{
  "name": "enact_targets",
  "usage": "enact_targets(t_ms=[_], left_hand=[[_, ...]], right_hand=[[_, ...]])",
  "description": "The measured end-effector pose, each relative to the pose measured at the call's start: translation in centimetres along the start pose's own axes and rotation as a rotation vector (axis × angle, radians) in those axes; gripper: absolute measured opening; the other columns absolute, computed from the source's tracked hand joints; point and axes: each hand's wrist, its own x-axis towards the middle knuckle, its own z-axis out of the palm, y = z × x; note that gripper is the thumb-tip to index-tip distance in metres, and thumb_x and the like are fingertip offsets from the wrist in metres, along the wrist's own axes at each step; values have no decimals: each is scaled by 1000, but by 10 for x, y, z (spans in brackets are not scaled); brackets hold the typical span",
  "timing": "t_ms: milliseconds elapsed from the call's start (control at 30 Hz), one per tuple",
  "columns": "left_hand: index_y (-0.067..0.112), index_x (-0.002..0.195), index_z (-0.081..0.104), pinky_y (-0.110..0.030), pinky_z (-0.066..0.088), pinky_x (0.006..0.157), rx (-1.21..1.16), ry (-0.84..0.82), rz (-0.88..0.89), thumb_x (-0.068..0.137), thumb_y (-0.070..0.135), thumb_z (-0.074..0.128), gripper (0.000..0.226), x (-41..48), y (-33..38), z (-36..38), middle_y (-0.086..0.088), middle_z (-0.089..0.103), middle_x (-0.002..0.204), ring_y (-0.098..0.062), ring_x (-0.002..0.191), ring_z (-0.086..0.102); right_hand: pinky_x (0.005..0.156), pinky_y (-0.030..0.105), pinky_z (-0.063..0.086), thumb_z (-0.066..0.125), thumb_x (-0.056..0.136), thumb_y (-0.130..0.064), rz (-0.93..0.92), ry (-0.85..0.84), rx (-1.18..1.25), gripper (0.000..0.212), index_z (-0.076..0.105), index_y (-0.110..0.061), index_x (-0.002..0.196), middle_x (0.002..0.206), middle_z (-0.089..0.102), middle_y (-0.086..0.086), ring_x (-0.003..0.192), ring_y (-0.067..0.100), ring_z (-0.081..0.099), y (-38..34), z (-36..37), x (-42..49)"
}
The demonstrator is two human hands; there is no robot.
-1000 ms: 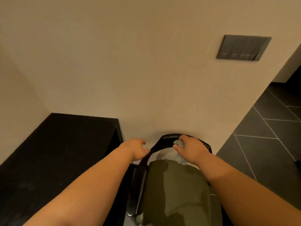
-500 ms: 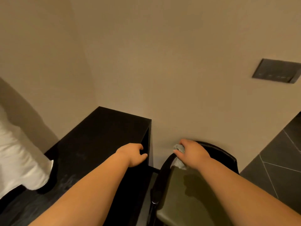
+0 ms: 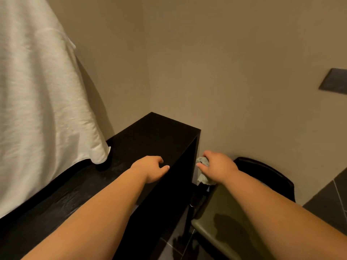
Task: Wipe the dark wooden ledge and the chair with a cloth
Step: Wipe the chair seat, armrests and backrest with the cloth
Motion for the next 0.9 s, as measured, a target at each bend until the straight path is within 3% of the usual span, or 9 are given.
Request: enact_targets(t_ms=[133,333,500,767,900], left_hand=[[31,142,58,-41,53,102,-70,36,-79,95,73,48,63,-68,-18,41,10,68,118,-14,112,64],[32,135,61,-46,54,101,-34,129,-232,89,78,40,69,-171,-60,78,5,69,127,-21,116,65],[27,131,65,-42,51,102,-108,182,-356,100,72,40,60,-241,-107,90,0,67,133,-23,119,63],[35,131,64,-46,53,102,-163,323,-521,96,78,38,61,-387,-176,90,4,68,131,-20,117,63],[33,132,65,-44,52,102,-185,342,-651,97,76,41,60,-491,-230,111,3,68,132,-20,117,63]], right_hand=[[68,35,47,54,97,-60,-71,-36,29,42,56,-26,121,101,64,-1,89,22,60,-31,18,-42],[70,37,54,55,94,-61,-150,-85,139,32,55,-32,108,92,60,-10,82,14,59,-103,47,-89],[74,39,56,55,93,-61,-275,-120,119,30,55,-33,104,91,62,-10,84,15,61,-173,62,-116],[72,40,57,54,95,-63,-418,-169,30,36,57,-30,112,88,62,-10,80,14,61,-297,81,-152],[76,41,57,54,97,-61,-547,-211,47,41,58,-28,120,100,67,-4,88,19,62,-392,99,-196]])
